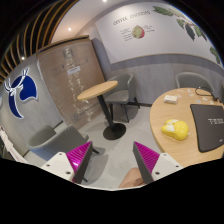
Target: Arrange mouse
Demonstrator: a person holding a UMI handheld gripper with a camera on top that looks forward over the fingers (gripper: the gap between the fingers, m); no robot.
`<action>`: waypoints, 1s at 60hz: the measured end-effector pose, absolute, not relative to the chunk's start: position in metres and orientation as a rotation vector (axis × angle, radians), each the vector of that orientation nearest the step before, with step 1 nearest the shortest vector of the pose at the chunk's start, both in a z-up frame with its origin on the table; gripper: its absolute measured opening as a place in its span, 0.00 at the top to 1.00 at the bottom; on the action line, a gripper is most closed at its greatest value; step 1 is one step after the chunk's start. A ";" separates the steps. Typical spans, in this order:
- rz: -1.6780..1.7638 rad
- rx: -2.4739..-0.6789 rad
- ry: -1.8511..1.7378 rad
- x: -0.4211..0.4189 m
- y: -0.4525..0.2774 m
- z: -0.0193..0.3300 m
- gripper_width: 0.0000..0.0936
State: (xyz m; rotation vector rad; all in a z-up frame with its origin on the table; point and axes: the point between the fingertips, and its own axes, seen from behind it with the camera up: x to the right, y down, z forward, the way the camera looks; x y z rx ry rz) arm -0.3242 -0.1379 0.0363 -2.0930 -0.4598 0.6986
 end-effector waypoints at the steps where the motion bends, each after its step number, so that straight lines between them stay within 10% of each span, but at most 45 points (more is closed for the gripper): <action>1: 0.681 -2.090 -0.461 -0.320 -0.135 0.036 0.10; 24: 0.181 -2.132 -0.348 -0.149 -0.054 0.003 0.10; 46: 0.176 -2.197 -0.402 -0.153 0.032 -0.008 0.14; 60: 0.256 -2.251 -0.411 -0.171 0.051 -0.015 0.53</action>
